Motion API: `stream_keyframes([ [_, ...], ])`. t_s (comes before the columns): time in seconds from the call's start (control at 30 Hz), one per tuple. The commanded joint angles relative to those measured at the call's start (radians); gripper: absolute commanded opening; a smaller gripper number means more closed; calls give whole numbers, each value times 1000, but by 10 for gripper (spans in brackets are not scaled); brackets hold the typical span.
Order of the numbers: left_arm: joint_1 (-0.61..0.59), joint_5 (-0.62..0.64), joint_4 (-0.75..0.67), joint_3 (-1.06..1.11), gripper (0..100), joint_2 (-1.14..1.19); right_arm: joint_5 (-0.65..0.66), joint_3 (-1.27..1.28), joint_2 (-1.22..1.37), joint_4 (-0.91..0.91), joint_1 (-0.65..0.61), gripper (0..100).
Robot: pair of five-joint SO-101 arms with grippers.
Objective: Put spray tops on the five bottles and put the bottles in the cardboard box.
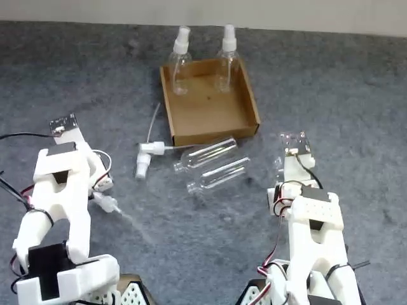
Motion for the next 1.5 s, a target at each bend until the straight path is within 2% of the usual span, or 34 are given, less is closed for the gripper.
stream_keyframes([
  [0.0, 18, 3, -9, -22, 5, 10, -8, 35, 5, -12, 5, 146],
  [0.1, 47, -29, -9, -93, 8, 15, -8, 35, 5, -12, 5, 146],
  [0.23, 136, -222, 2, -180, 7, 15, -8, 35, 5, -12, 5, 146],
  [0.33, 157, -298, 94, -249, 8, 7, -8, 35, 5, -12, 5, 146],
  [0.47, 150, -296, 244, -371, 8, 7, -8, 35, 5, -12, 5, 146],
  [0.6, 150, -287, 334, -387, 8, 12, -8, 35, 5, -12, 5, 146],
  [0.67, 140, -181, 356, -354, 30, 12, -8, 35, 5, -12, 5, 146],
  [0.77, 94, -8, 354, -300, 155, 5, -8, 35, 5, -12, 5, 146],
  [0.87, 38, 21, 358, -291, 233, 8, -8, 35, 5, -12, 4, 146],
  [1.0, 35, -15, 353, -231, 215, 28, -8, 35, 5, -12, 4, 146],
  [1.2, 30, -15, 166, -131, 213, 150, -8, 36, 5, -12, 4, 146],
  [1.37, 38, -20, 153, -174, 207, 223, -8, 36, 5, -12, 4, 146],
  [1.47, 38, -49, 155, -232, 132, 223, -8, 36, 5, -12, 4, 146],
])
